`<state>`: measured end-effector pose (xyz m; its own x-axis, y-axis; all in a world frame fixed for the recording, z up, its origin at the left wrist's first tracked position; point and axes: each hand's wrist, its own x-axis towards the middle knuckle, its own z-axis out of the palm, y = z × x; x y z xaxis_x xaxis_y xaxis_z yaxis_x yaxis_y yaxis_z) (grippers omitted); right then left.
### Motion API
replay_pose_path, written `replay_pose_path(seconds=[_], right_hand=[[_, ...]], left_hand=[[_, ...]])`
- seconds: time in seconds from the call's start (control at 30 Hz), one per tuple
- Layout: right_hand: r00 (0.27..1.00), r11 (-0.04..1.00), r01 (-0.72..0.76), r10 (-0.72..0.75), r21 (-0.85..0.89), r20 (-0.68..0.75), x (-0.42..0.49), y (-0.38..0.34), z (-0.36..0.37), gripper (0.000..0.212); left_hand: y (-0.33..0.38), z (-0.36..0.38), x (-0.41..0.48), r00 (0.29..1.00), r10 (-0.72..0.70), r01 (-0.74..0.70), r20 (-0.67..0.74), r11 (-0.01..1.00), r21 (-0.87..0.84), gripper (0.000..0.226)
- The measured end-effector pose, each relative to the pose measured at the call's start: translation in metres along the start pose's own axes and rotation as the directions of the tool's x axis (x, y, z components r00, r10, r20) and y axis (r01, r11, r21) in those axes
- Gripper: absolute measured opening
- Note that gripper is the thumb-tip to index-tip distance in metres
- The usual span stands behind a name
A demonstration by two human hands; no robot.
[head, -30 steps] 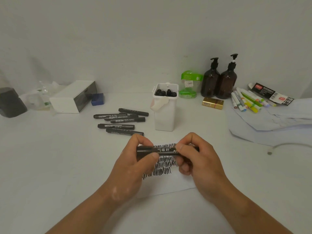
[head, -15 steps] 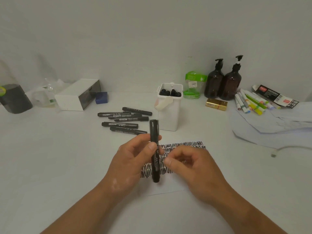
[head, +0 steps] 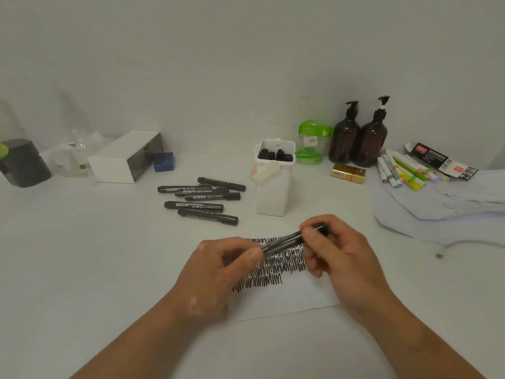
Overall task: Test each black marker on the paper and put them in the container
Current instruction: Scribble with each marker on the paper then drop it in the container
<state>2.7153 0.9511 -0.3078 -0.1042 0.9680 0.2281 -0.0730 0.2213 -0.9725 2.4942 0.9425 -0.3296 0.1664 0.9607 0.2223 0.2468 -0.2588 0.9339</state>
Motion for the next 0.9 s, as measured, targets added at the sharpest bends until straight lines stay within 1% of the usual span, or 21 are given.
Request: replay_pose_path(seconds=[0.07, 0.17, 0.23, 0.3, 0.37, 0.4, 0.43, 0.47, 0.5, 0.6, 0.67, 0.83, 0.9], right_hand=[[0.99, 0.999, -0.001, 0.007, 0.041, -0.138, 0.005, -0.003, -0.012, 0.008], [0.946, 0.996, 0.032, -0.003, 0.082, -0.325, 0.013, -0.01, -0.026, 0.023], [0.907, 0.997, 0.075, -0.065, 0.008, -0.416, 0.023, -0.026, -0.032, 0.027], [0.878, 0.982, 0.147, -0.187, -0.122, -0.442, 0.038, -0.051, -0.033, 0.023], [0.848, 0.925, 0.225, -0.341, -0.307, -0.406, 0.06, -0.08, -0.031, 0.013], [0.837, 0.874, 0.241, -0.407, -0.422, -0.365, 0.073, -0.094, -0.029, 0.008], [0.833, 0.812, 0.239, -0.453, -0.532, -0.317, 0.087, -0.105, -0.027, 0.003], [0.834, 0.744, 0.226, -0.481, -0.629, -0.27, 0.102, -0.115, -0.023, 0.003], [0.842, 0.678, 0.206, -0.49, -0.705, -0.225, 0.116, -0.122, -0.018, 0.007], [0.886, 0.485, 0.17, -0.456, -0.858, -0.083, 0.154, -0.126, -0.002, 0.014], [0.913, 0.392, 0.159, -0.407, -0.906, -0.016, 0.174, -0.118, 0.005, 0.017], [0.971, 0.271, 0.078, -0.237, -0.959, 0.012, 0.205, -0.096, 0.013, 0.022], [0.985, 0.206, 0.063, -0.173, -0.976, 0.027, 0.211, -0.086, 0.016, 0.021]], left_hand=[[-0.004, -0.005, 0.004, 0.993, -0.042, 0.038, -0.112, 0.999, -0.033, 0.025], [-0.013, -0.015, 0.011, 0.957, -0.099, 0.075, -0.274, 0.993, -0.096, 0.013], [-0.018, -0.021, 0.014, 0.934, -0.107, 0.061, -0.341, 0.988, -0.142, 0.009], [-0.02, -0.022, 0.016, 0.916, -0.11, 0.044, -0.385, 0.983, -0.177, 0.009], [-0.021, -0.021, 0.018, 0.908, -0.103, 0.031, -0.407, 0.983, -0.182, 0.017], [-0.021, -0.02, 0.018, 0.907, -0.098, 0.026, -0.41, 0.984, -0.177, 0.02], [-0.021, -0.019, 0.018, 0.907, -0.093, 0.022, -0.41, 0.985, -0.173, 0.024], [-0.021, -0.019, 0.018, 0.909, -0.088, 0.019, -0.408, 0.985, -0.171, 0.026], [-0.022, -0.019, 0.017, 0.91, -0.083, 0.017, -0.406, 0.986, -0.164, 0.027], [-0.023, -0.019, 0.017, 0.909, -0.076, 0.021, -0.41, 0.99, -0.137, 0.023], [-0.023, -0.02, 0.017, 0.91, -0.075, 0.019, -0.408, 0.99, -0.138, 0.027], [-0.023, -0.021, 0.017, 0.913, -0.074, 0.013, -0.402, 0.988, -0.152, 0.031], [-0.024, -0.021, 0.017, 0.914, -0.084, 0.019, -0.397, 0.986, -0.164, 0.032]])
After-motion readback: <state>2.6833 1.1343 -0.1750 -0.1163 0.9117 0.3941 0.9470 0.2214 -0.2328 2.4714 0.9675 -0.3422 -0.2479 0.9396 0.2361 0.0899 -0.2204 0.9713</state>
